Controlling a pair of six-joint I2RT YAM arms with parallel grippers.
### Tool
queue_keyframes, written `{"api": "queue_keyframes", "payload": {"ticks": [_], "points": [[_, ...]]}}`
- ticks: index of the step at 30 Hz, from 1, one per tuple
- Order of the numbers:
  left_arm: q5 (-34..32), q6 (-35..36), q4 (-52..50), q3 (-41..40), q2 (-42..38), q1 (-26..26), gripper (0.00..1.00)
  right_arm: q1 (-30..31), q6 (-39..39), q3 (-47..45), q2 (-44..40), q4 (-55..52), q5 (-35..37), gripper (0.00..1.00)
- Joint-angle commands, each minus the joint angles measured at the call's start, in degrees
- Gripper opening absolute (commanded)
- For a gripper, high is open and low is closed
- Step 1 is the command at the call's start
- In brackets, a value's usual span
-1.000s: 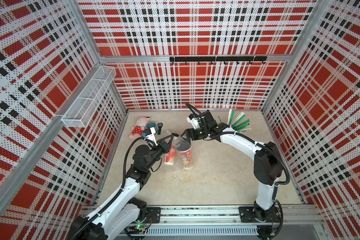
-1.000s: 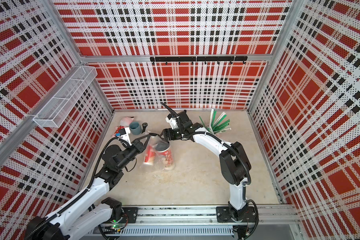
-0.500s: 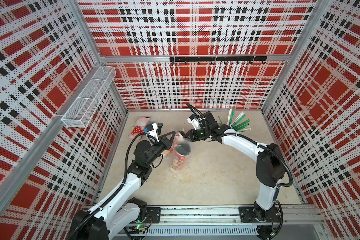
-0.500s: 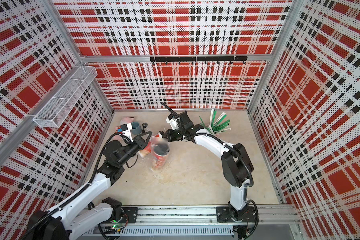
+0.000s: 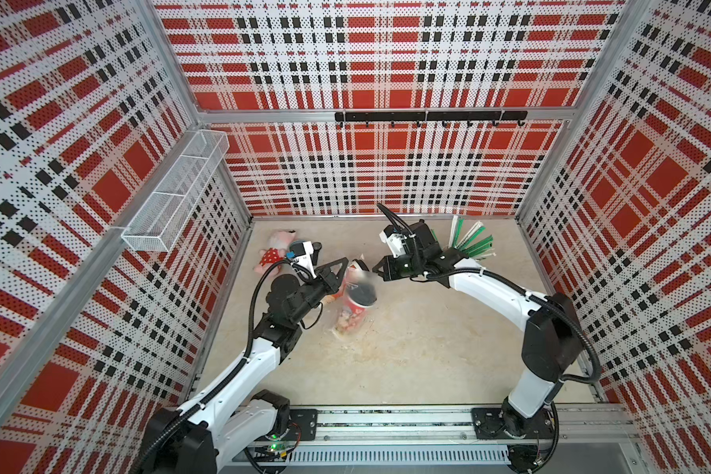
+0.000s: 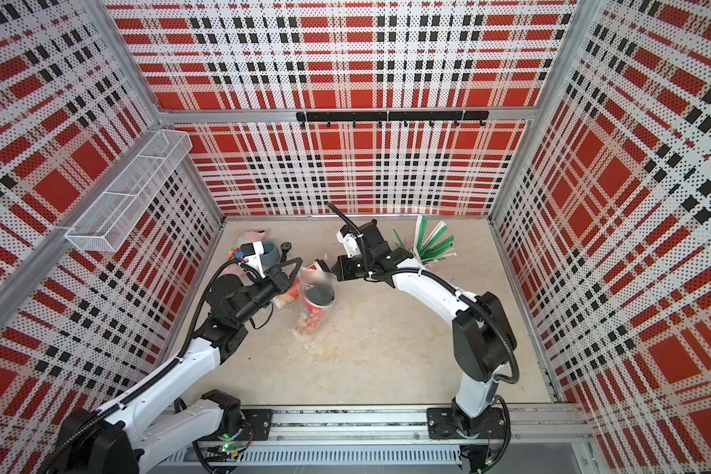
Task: Pack milk tea into plastic carrier bags
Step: Adjust the plastic carrier bag at the center of the board.
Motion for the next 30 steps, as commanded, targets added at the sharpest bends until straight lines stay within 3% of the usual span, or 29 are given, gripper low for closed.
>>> {"api": "queue_keyframes", "payload": {"ticks": [1, 8, 13, 24, 30], "points": [[1.63, 1.03, 3.0, 2.18, 0.26, 0.66, 0.0, -1.21, 1.24, -3.61, -4.44, 3.1, 1.86, 0.32], [3.67, 0.66, 5.17, 3.0, 1.23, 0.63, 0.0, -3.77, 7.07, -8.62, -1.58, 11.51, -4.91, 0.68], [4.07, 0.13, 6.23, 3.1, 1.76, 0.65, 0.0, -3.68, 13.2, -11.9, -0.6, 17.71, -4.6, 0.82], [4.48, -1.01, 7.87, 3.53, 3.31, 0.62, 0.0, -1.78, 24.71, -22.02, 0.73, 33.61, -6.26, 0.81], [4.38, -1.28, 8.34, 3.46, 3.6, 0.59, 0.0, 0.17, 27.46, -22.7, 1.69, 36.88, -5.52, 0.77]]}}
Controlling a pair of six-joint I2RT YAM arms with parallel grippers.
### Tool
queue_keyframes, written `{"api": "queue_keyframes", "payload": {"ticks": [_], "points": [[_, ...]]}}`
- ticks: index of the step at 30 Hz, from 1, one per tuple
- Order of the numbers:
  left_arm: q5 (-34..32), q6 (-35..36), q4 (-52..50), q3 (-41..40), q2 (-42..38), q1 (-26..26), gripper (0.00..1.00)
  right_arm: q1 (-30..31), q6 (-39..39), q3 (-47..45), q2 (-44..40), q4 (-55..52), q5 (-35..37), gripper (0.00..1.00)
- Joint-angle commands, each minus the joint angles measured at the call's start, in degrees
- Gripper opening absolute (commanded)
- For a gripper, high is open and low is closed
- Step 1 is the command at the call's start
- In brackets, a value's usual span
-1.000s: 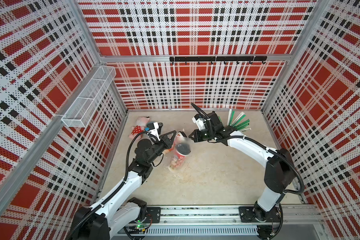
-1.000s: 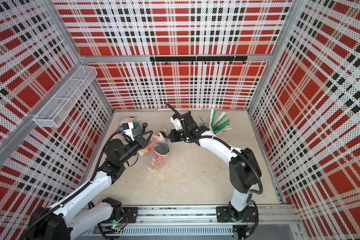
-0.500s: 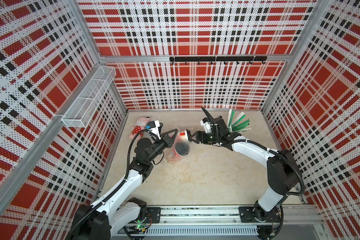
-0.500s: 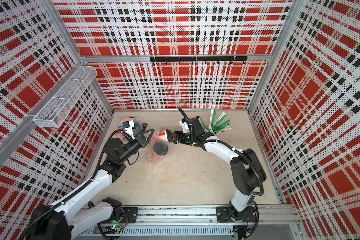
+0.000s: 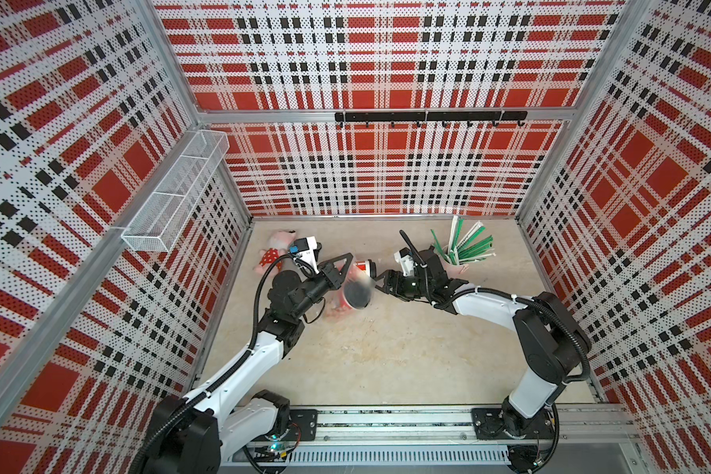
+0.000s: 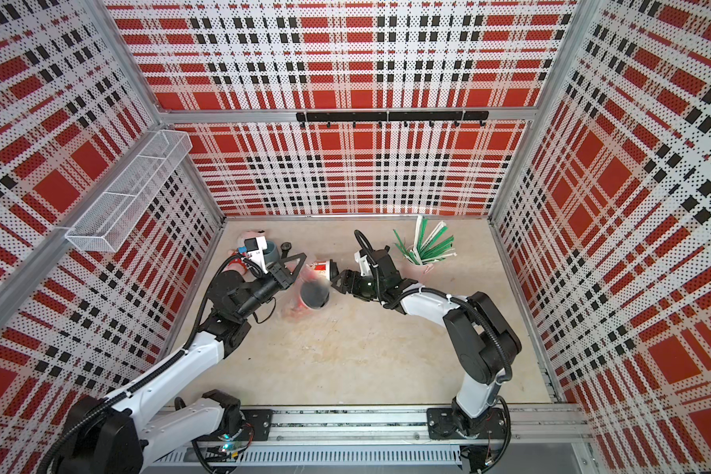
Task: Pack milk tea into plastic carrier bags
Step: Adjust the plastic carrier bag at the center of the board.
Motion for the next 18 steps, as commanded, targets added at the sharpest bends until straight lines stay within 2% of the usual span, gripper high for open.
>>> {"api": "queue_keyframes", "payload": {"ticks": [1, 12, 15, 18], "points": [[1.08, -0.05, 3.05, 1.82, 0.07, 0.61, 0.0, 1.25, 3.72, 0.01, 1.47, 6.55, -0.49, 0.76], [0.06, -0.44, 3.56, 1.82, 0.26, 0.65, 0.0, 1.98, 6.46, -1.32, -0.36, 8.19, 0.87, 0.68], [-0.1, -1.0, 4.43, 1.91, 0.6, 0.65, 0.0, 2.18, 6.93, -1.41, 0.28, 8.56, 1.0, 0.57], [-0.09, -1.2, 4.64, 2.0, 0.86, 0.65, 0.0, 2.13, 7.46, -1.27, 0.38, 9.01, 1.36, 0.4]]}}
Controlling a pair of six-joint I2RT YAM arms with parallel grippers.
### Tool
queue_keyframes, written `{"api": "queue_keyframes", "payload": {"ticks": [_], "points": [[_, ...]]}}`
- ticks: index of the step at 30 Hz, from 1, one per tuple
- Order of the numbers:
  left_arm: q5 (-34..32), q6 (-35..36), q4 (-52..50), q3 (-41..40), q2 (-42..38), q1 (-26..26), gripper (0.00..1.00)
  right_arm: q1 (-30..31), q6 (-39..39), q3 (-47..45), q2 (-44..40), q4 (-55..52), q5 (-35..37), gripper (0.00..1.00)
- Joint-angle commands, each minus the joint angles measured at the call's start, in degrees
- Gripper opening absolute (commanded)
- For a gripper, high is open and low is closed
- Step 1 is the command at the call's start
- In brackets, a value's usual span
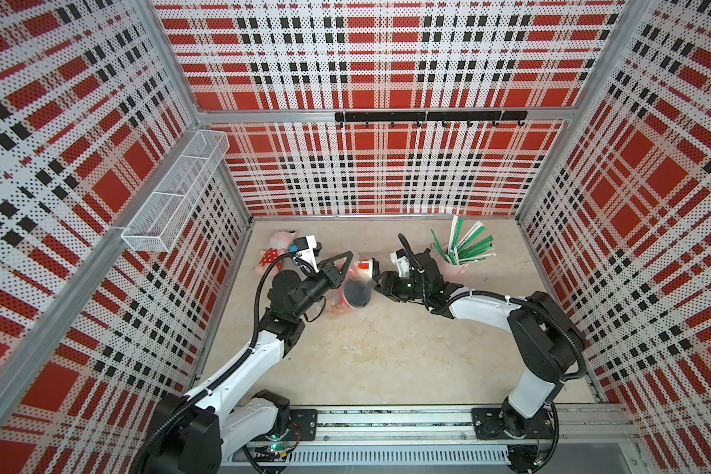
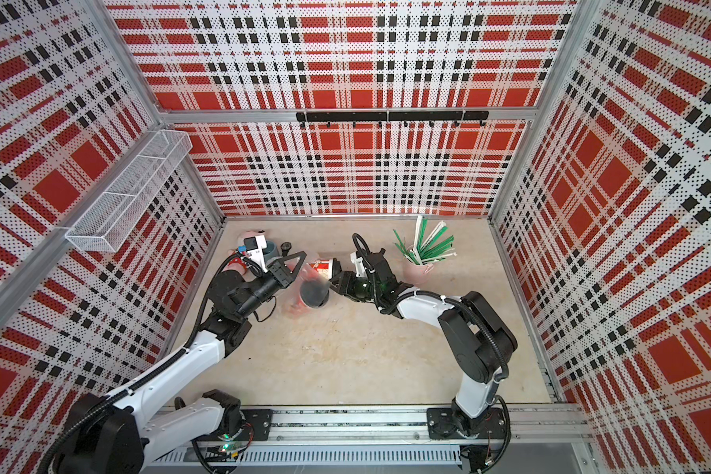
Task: Pack milk tea into plastic carrier bags
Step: Adjust the plastic carrier bag at the center of the board.
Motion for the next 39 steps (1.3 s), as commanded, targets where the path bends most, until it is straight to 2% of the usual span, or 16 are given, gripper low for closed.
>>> {"api": "queue_keyframes", "payload": {"ticks": [1, 7, 12, 17, 25, 27, 39], "points": [[-0.08, -0.26, 2.87, 1.84, 0.14, 0.74, 0.0, 0.41, 0.57, 0.45, -0.64, 0.9, 0.92, 0.34], [-0.28, -0.59, 3.21, 1.8, 0.32, 1.07, 0.0, 0.32, -2.17, 1.76, -2.29, -3.89, 3.19, 0.0], [0.13, -0.65, 3.64, 1.47, 0.69, 1.35, 0.0, 0.14, -5.85, 4.06, -4.38, -10.71, 6.01, 0.0], [1.37, -0.96, 5.31, 1.0, 1.42, 1.53, 0.0, 0.14, -11.99, 7.65, -8.57, -21.04, 13.04, 0.0], [3.39, -1.49, 8.02, 1.61, 5.25, 1.28, 0.0, 0.98, -17.99, 12.91, -12.48, -29.41, 18.86, 0.0], [3.48, -1.4, 8.39, 1.8, 6.1, 1.27, 0.0, 2.47, -20.22, 15.28, -13.57, -32.68, 23.22, 0.0], [5.18, -0.1, 13.57, 2.72, 10.8, 1.27, 0.0, 4.71, -27.53, 15.57, -17.9, -29.4, 25.11, 0.0]]}}
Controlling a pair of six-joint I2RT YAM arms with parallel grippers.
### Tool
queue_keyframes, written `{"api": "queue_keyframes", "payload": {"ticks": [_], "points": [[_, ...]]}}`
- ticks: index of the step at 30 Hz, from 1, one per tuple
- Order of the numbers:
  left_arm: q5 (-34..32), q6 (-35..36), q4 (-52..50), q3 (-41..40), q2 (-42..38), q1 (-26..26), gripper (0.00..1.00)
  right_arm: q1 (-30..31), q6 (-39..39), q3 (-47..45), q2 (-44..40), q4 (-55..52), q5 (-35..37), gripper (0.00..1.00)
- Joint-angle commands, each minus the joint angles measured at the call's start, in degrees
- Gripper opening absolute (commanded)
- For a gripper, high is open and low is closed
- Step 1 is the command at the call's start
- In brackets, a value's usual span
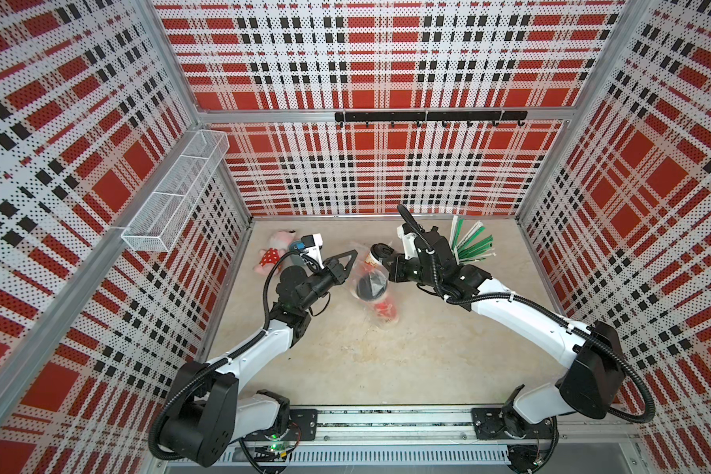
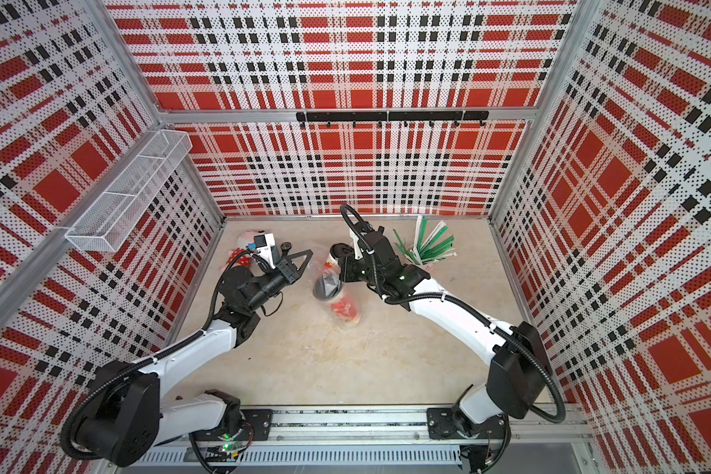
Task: Pack milk tea into plastic carrier bags
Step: Adjust the plastic carrier bag at the center of the board.
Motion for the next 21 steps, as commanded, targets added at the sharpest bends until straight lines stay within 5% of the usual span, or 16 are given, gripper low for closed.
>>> {"api": "queue_keyframes", "payload": {"ticks": [1, 21], "points": [[2.1, 1.63, 3.9, 2.93, 1.49, 0.26, 0.0, 0.41, -3.6, -0.25, -3.71, 2.03, 1.58, 0.0], [5.7, 2.92, 8.64, 7.2, 10.28, -1.06, 0.0, 1.99, -12.59, 0.08, -2.56, 4.41, -1.04, 0.0]]}}
